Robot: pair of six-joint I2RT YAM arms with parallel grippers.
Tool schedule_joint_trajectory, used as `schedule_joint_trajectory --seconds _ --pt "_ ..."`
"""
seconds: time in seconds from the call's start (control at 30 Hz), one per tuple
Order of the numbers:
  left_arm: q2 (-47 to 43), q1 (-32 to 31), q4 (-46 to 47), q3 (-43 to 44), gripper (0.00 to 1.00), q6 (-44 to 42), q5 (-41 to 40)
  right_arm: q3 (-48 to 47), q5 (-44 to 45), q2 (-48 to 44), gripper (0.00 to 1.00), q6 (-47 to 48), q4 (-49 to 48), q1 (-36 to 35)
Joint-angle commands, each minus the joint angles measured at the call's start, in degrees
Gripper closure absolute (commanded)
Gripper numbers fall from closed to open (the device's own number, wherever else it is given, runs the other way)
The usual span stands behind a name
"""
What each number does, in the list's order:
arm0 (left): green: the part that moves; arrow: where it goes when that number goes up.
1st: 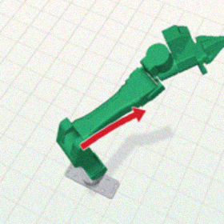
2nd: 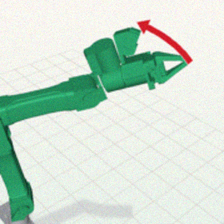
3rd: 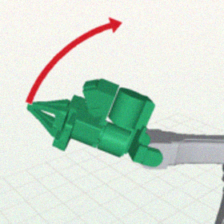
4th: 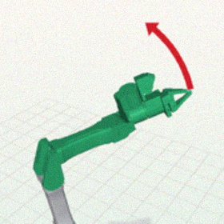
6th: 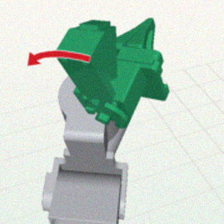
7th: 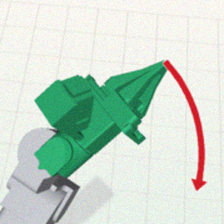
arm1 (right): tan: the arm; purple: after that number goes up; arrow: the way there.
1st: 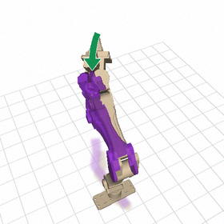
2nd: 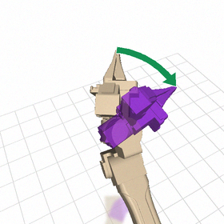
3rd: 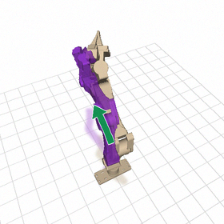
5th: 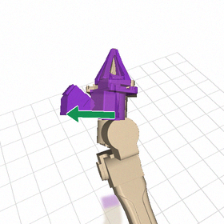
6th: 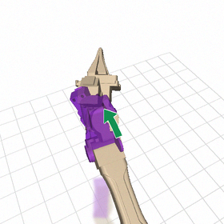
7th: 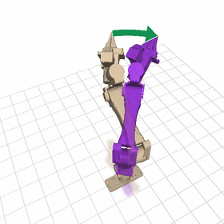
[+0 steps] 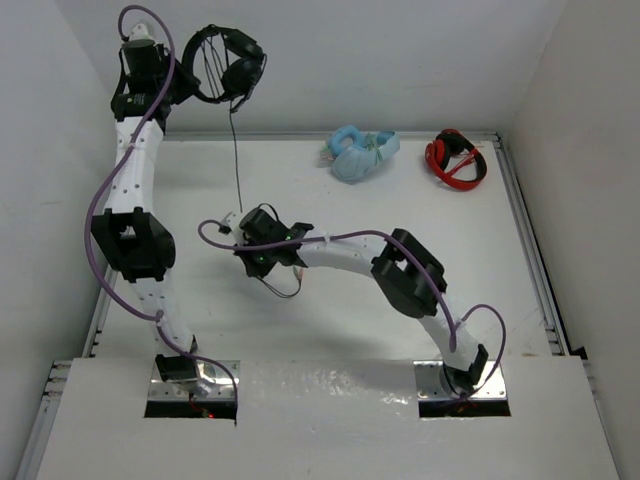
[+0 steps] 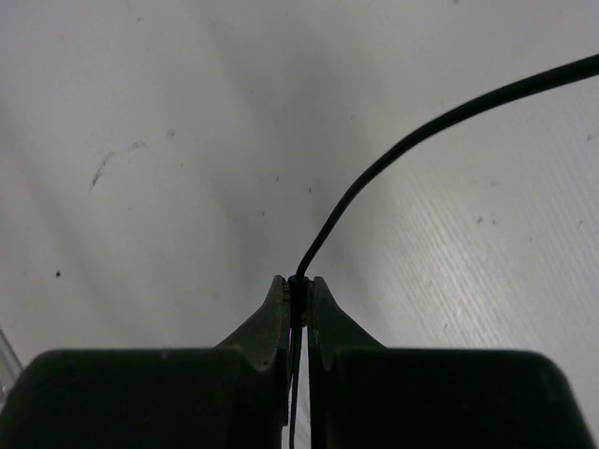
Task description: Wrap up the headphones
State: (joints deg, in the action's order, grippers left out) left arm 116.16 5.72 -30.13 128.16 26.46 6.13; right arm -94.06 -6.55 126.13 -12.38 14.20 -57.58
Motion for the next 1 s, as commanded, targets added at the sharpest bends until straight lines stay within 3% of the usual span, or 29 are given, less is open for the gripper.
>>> schedule_joint_trajectory --seconds 0.0,0.1,0.37,0.43,0.63,0.97 --pt "-3.48 0.44 3.68 3.50 1.00 2.55 3.54 -7.86 0.92 3.33 1.00 2.87 -0.32 -0.34" --pt "-3.13 0.44 3.68 3.41 1.00 0.97 -0.84 -11.57 0.57 3.60 1.00 3.77 1.63 -0.51" --pt "-1.11 0.35 6.57 0.69 1.00 -0.79 -4.45 -10.27 -1.63 0.00 1.00 2.63 -0.31 -0.69" --pt "0.72 0.26 8.41 -0.36 1.00 -5.25 -11.27 -7.55 -2.50 -3.32 1.00 3.15 -1.27 -2.17" --pt "3.63 -0.88 12.55 -3.35 1.00 -12.74 -19.83 -7.98 -5.67 -9.05 1.00 3.68 -1.27 -3.06" --pt "7.68 -2.20 14.13 -6.25 1.00 -14.59 -18.18 -10.88 -7.17 -18.01 1.00 7.10 -1.19 -3.33"
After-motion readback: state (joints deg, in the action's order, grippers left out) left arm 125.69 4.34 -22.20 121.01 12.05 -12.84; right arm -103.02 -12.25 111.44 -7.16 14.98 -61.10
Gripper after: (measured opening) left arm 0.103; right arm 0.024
